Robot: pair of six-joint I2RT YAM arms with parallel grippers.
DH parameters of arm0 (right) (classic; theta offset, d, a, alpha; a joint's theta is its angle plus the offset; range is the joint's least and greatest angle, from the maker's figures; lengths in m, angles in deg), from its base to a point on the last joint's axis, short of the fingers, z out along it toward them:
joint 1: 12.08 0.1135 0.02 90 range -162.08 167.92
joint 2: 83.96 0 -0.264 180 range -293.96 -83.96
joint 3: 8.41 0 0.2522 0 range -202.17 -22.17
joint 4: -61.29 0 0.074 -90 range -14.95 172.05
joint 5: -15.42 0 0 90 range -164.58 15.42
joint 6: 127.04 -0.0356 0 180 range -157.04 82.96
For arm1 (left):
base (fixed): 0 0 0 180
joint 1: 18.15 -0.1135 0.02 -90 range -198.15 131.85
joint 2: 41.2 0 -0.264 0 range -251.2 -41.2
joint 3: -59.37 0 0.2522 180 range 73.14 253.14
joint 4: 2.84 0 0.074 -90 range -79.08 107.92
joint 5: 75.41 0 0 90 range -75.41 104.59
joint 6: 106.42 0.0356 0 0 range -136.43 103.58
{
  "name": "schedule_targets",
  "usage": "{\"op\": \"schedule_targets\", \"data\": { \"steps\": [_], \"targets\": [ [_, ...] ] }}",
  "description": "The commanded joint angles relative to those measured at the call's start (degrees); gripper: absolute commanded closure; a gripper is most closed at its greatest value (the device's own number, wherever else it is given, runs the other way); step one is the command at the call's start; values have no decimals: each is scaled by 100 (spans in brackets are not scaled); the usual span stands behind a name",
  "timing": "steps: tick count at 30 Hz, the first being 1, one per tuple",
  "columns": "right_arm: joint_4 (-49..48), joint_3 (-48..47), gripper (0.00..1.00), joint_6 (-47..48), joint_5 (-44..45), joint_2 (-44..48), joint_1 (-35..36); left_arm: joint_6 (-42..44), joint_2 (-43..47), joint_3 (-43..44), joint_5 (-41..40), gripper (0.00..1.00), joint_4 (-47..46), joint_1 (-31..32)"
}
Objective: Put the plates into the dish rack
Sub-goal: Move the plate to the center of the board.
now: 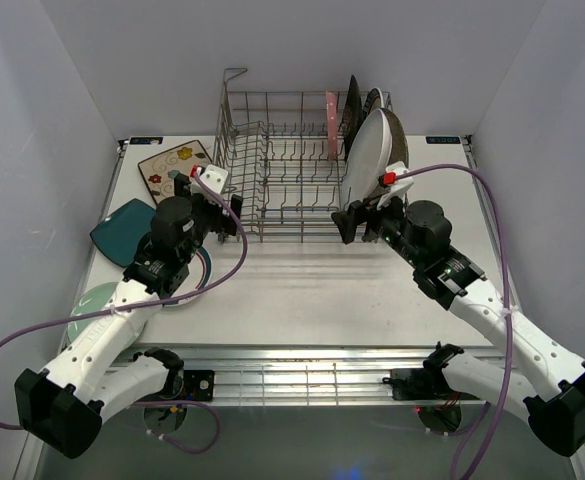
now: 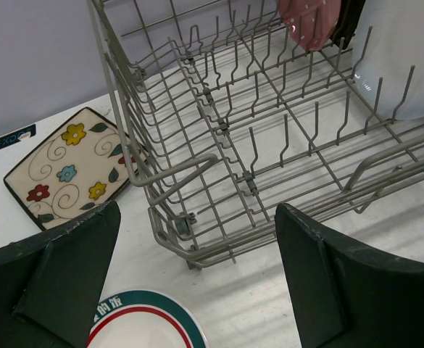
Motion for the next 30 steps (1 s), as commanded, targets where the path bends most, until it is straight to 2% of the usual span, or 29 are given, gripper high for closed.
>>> {"op": "schedule_targets", "data": {
  "steps": [1, 11, 15, 23, 25, 30],
  "targets": [
    [-479, 87, 10, -204, -245, 78, 38, 85, 211, -135, -242, 2, -271, -53],
    [-558, -589, 10, -433, -886, -177, 29, 120, 272, -179, -436, 2, -359, -106],
    [-541, -1220, 10, -495, -1114, -536, 29, 50, 360, -135, -471, 2, -324, -158],
    [-242, -2232, 10, 40, -1274, -1214, 29, -20, 44, 67, -612, 2, -394, -492],
    [-277, -2146, 10, 129, -1194, -1206, 29, -73, -26, 163, -568, 2, -394, -650],
    [-1153, -796, 10, 243, -1097, -697, 29, -152, 70, 155, -559, 2, -394, -870]
  ]
}}
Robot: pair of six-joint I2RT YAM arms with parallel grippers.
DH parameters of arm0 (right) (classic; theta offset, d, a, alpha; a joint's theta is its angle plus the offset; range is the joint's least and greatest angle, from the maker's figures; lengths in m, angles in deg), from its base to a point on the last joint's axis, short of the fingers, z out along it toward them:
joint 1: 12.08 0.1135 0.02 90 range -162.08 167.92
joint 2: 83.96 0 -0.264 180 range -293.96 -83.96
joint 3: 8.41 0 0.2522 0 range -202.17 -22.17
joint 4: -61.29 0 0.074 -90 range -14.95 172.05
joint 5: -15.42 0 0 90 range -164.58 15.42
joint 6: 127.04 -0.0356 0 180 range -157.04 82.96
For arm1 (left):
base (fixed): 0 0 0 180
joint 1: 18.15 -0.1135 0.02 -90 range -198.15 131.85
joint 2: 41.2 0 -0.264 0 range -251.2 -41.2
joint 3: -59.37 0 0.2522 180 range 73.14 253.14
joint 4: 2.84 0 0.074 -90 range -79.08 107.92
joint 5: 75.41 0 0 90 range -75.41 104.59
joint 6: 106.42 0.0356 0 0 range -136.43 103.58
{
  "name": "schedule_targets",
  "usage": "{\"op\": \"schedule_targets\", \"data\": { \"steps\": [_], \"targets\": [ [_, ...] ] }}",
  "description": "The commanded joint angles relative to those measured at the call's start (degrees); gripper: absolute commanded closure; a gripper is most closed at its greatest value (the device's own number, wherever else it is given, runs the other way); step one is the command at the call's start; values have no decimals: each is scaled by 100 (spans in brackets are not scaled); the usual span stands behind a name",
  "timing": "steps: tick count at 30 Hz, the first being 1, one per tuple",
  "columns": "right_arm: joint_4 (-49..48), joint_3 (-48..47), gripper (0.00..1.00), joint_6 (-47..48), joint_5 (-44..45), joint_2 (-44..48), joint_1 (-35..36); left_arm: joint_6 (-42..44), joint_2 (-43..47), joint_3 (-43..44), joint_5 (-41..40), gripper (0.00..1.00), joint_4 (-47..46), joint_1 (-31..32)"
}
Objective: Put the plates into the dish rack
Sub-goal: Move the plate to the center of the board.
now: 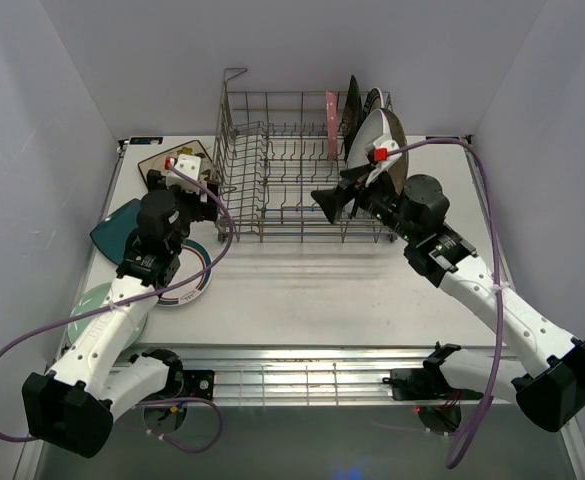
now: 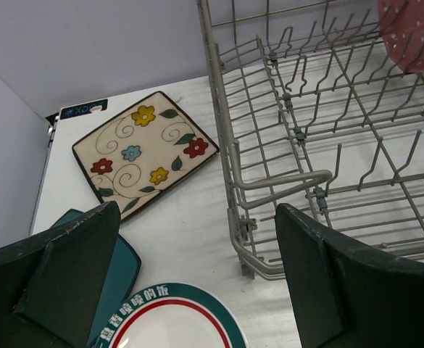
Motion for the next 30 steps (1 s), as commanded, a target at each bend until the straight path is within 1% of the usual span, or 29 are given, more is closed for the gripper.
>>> {"op": "schedule_targets", "data": {
  "steps": [1, 3, 7, 8, 9, 11, 12, 15, 16, 17, 19, 20, 21, 23, 25, 26, 28, 30],
  "targets": [
    [-773, 831, 10, 198, 72, 410, 27, -87, 157, 214, -74, 2, -127, -151],
    [-984, 1270, 10, 224, 98, 603, 27, -86, 140, 161, -39, 2, -347, -300],
    [-1029, 1475, 10, 277, 151, 797, 27, -174, 0, 91, 303, 2, -488, -748],
    [-1064, 1519, 10, 251, 168, 815, 27, -218, -105, 82, 452, 2, -488, -871],
    [-1108, 1563, 10, 224, 151, 841, 27, -270, -167, 99, 740, 2, -488, -1133],
    [-1204, 1668, 10, 145, 3, 806, 27, -437, -325, 152, 1058, 2, -410, -1529],
    [-1196, 1686, 10, 119, -59, 771, 27, -473, -369, 187, 1303, 2, -400, -1644],
    [-898, 1432, 10, 66, -139, 613, 27, -552, -544, 248, 1787, 2, -357, -1883],
    [-758, 1179, 10, 57, -113, 569, 27, -552, -615, 310, 1859, 2, -348, -1900],
    [-556, 1089, 10, 22, -43, 525, 27, -578, -694, 345, 1903, 2, -321, -2153],
    [-589, 1123, 10, -4, -112, 568, 27, -579, -923, 415, 2165, 2, -304, -2287],
    [-755, 1480, 10, 4, -234, 682, 27, -553, -993, 416, 2237, 2, -295, -2383],
    [-1209, 1710, 10, 13, -262, 744, 27, -509, -1055, 398, 2298, 2, -304, -2410],
    [-1433, 1984, 10, 109, -227, 841, 27, -316, -1169, 267, 2457, 2, -461, -2419],
    [-1109, 1880, 10, 154, 35, 850, 27, -184, -1318, 223, 2536, 2, -523, -2419],
    [-1091, 1888, 10, 197, 98, 893, 27, -105, -1380, 214, 2676, 2, -576, -2428],
    [-1222, 2055, 10, 285, 107, 920, 27, 10, -1590, 222, 2677, 2, -655, -2428],
    [-1144, 2038, 10, 303, 177, 912, 27, 211, -1758, 240, 2809, 2, -664, -2419]
  ]
}}
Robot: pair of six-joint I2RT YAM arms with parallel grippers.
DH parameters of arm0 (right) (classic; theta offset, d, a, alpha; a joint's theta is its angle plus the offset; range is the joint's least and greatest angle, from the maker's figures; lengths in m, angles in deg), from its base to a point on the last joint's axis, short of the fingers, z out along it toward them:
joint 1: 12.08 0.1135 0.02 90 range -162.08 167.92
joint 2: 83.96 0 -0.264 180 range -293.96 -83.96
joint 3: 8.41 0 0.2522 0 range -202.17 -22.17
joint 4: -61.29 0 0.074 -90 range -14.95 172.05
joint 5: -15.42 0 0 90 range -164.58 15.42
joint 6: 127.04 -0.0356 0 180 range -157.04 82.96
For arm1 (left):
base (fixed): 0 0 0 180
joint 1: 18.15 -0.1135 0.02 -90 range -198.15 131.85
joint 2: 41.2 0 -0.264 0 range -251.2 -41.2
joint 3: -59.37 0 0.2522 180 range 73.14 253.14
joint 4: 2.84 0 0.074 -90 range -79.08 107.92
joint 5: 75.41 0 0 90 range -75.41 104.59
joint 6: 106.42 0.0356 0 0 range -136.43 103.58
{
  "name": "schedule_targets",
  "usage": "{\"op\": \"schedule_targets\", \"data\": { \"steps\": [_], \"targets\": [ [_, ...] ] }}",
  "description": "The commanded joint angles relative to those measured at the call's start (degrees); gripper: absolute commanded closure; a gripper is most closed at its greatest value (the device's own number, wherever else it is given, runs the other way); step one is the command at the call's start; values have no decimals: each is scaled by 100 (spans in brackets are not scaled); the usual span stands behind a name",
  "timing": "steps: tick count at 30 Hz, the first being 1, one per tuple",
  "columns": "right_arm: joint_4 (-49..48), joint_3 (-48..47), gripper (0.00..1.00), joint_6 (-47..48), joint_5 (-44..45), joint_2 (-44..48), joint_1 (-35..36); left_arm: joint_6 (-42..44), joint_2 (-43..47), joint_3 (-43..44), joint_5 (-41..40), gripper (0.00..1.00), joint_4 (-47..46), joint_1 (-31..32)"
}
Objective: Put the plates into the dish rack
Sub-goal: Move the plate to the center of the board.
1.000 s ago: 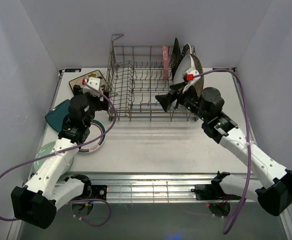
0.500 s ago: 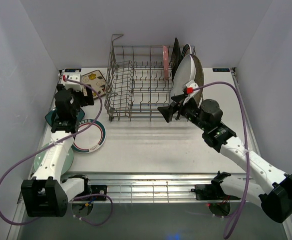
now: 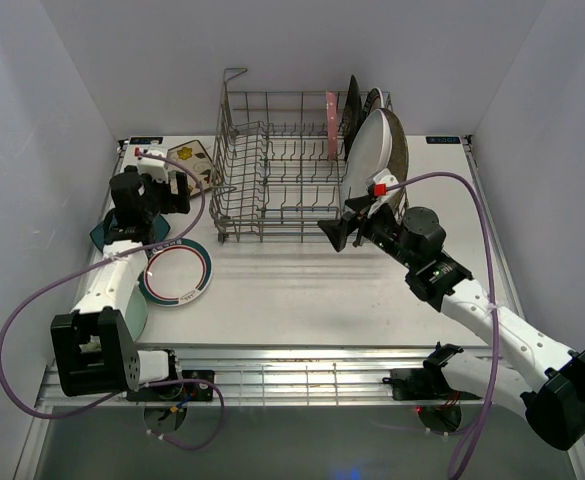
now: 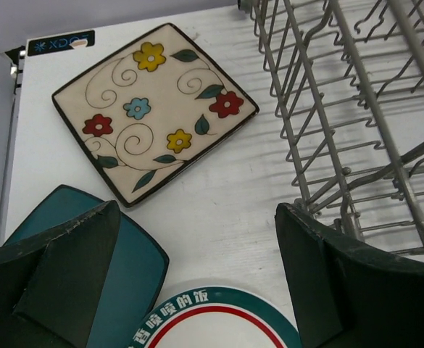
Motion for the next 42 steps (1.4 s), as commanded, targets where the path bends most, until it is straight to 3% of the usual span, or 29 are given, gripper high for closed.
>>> {"op": "schedule_targets", "data": {
  "steps": [1, 9, 15, 22, 29, 35, 42],
  "targets": [
    [-197, 25, 10, 165, 204, 120, 27, 391, -237, 78, 339, 2, -142, -6],
    [-346, 200, 10, 165, -42, 340, 27, 506, -1695, 806, -539, 2, -80, -15],
    [-434, 297, 10, 192, -130, 410, 27, 831, -2276, 1107, -619, 2, -185, -24],
    [-460, 332, 10, 262, -113, 428, 27, 1516, -2522, 1203, -198, 2, -335, -172],
    [-478, 367, 10, 297, -121, 454, 27, 2579, -2514, 1037, 820, 2, -475, -410],
    [-522, 367, 10, 306, -192, 419, 27, 3414, -2795, 1124, 1121, 2, -273, -551],
    [-522, 367, 10, 306, -218, 393, 27, 4768, -2856, 597, 1262, 2, -668, -560]
  ]
}}
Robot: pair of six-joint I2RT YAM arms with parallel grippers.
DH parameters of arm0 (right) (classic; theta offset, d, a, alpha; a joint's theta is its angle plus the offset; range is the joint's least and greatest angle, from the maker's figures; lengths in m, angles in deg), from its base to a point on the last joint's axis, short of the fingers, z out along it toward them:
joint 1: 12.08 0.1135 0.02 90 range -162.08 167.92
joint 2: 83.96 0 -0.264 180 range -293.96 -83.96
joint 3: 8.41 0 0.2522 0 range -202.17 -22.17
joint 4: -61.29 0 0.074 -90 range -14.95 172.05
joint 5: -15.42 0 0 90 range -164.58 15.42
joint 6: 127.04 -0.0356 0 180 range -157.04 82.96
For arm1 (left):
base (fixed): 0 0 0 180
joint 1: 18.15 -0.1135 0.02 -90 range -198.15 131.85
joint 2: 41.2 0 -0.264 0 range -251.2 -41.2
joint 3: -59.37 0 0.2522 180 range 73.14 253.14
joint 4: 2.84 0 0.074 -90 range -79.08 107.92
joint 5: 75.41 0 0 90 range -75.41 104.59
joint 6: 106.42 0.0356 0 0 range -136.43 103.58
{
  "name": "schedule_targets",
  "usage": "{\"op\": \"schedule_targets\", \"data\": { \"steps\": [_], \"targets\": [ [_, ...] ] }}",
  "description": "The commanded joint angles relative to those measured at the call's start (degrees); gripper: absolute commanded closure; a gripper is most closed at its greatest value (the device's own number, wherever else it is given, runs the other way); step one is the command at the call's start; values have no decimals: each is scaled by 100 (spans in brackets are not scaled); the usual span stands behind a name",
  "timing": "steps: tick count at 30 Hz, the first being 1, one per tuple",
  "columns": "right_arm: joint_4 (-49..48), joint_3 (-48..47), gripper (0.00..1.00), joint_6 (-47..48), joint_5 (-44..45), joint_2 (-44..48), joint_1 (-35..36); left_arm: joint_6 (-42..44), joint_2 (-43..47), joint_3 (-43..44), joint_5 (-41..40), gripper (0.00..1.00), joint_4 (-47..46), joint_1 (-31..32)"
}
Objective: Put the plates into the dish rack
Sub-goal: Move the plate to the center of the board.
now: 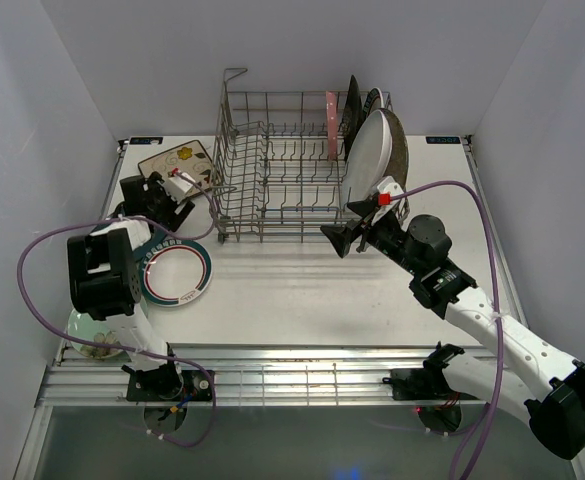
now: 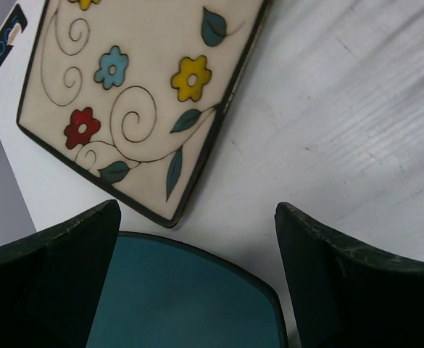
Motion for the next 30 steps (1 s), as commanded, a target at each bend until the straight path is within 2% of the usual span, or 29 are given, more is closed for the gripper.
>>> {"op": "schedule_targets", "data": {
  "steps": [1, 10, 14, 21, 30],
  "targets": [
    [-351, 22, 10, 79, -93, 61, 25, 856, 70, -126, 237, 2, -208, -22],
    [-360, 40, 10, 79, -129, 60, 25, 1207, -352, 93, -89, 2, -322, -22],
    [-360, 22, 10, 79, -137, 60, 25, 1612, -414, -47, -176, 6, -550, -22],
    [-369, 22, 10, 79, -181, 34, 25, 1604, -642, 172, -369, 6, -726, -5],
    [-378, -4, 10, 79, -208, -10, 16, 1779, -976, 454, -660, 13, -884, 48]
  ]
}}
